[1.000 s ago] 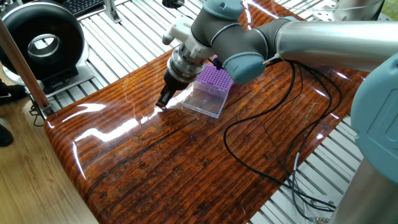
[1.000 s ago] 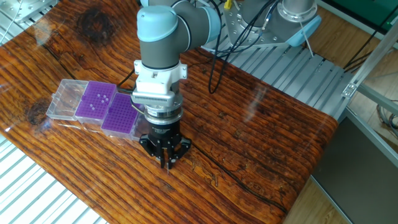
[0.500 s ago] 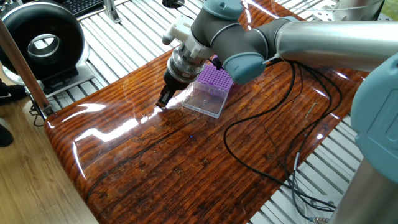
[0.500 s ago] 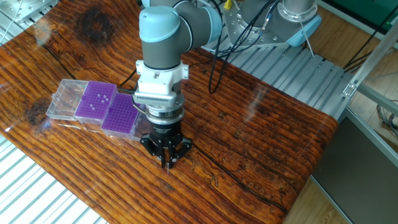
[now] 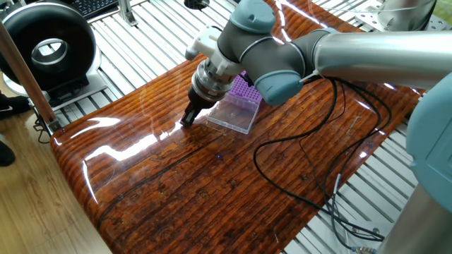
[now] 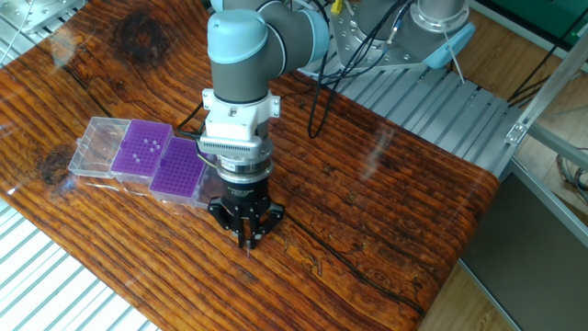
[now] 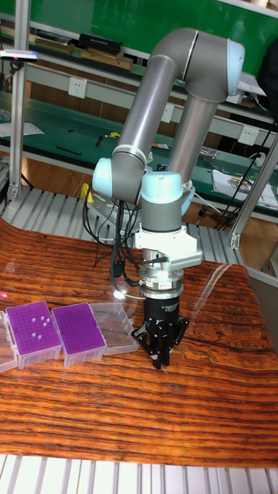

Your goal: Transfer all small pipette tips from one holder to another

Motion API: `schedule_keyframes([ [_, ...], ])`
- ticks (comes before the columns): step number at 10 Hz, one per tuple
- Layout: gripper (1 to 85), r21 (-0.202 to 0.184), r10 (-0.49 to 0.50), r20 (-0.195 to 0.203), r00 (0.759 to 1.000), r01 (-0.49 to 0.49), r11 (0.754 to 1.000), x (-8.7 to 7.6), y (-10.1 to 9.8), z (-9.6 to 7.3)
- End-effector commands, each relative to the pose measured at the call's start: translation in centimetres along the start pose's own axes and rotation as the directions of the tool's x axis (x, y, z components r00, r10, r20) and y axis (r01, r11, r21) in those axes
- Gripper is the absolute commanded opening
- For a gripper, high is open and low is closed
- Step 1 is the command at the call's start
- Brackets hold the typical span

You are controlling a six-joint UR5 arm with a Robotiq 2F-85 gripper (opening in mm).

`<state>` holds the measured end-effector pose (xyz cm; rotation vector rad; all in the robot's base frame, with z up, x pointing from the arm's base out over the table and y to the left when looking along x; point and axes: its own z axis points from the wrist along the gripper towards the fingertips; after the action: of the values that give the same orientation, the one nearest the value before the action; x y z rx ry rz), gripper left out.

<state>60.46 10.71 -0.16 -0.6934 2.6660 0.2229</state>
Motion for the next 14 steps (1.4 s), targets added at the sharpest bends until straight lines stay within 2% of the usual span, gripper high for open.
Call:
schedule_keyframes([
  [1,23.3,-0.002,0.012,0.003,1.000,-0.012,1.000,0.02,-0.41,-0.02],
  [6,18.7,-0.017,0.037,0.020,0.999,-0.036,0.999,-0.38,-0.15,-0.08],
  [11,16.7,-0.011,0.052,0.023,0.998,-0.052,0.999,-0.47,-0.30,-0.10],
  [14,13.3,0.006,0.070,0.016,0.997,-0.070,0.998,-0.27,-0.69,-0.11],
])
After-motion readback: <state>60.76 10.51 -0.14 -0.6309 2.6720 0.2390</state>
